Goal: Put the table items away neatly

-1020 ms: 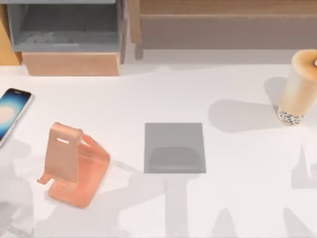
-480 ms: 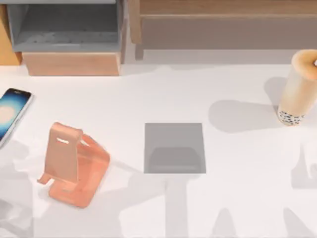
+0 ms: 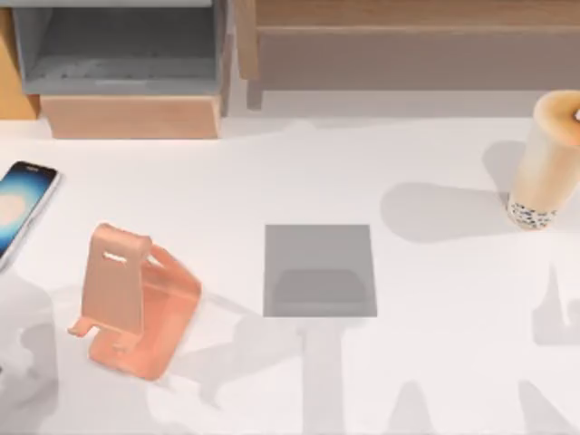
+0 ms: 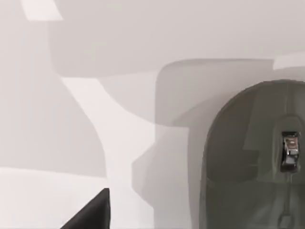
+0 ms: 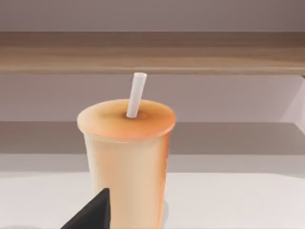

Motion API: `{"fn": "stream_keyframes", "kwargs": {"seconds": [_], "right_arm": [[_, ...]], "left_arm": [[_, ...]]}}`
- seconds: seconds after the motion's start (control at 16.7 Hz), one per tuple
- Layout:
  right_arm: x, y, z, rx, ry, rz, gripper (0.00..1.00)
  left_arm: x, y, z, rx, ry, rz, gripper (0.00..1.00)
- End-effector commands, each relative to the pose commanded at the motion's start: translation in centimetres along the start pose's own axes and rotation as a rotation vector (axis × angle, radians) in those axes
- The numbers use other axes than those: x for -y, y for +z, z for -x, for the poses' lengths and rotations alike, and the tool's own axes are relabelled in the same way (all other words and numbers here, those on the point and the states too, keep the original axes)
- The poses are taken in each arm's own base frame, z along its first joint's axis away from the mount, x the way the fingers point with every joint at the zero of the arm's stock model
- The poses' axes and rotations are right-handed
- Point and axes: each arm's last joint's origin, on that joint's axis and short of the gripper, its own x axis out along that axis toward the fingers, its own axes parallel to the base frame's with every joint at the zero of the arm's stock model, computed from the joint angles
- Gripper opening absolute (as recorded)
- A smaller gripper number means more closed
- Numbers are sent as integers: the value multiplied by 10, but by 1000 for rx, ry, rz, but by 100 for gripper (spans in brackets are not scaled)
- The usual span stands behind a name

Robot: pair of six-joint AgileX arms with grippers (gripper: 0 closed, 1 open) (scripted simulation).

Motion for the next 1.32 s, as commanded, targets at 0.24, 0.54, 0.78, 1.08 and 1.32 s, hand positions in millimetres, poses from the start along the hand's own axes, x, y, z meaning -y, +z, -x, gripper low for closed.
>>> {"fn": "stream_keyframes", "kwargs": {"seconds": [0.24, 0.54, 0.78, 1.08, 1.32], "right_arm": [[0, 0, 0, 0, 0, 0, 100], [0, 0, 0, 0, 0, 0, 100], [0, 0, 0, 0, 0, 0, 100], [0, 0, 0, 0, 0, 0, 100], [0, 0, 0, 0, 0, 0, 100]], "left_arm": [[3, -3, -17, -7, -7, -1, 100], [3, -3, -17, -7, -7, -1, 85], [3, -3, -17, -7, -7, -1, 55], [3, -3, -17, -7, -7, -1, 17], [3, -3, -17, -7, -7, -1, 0]]}}
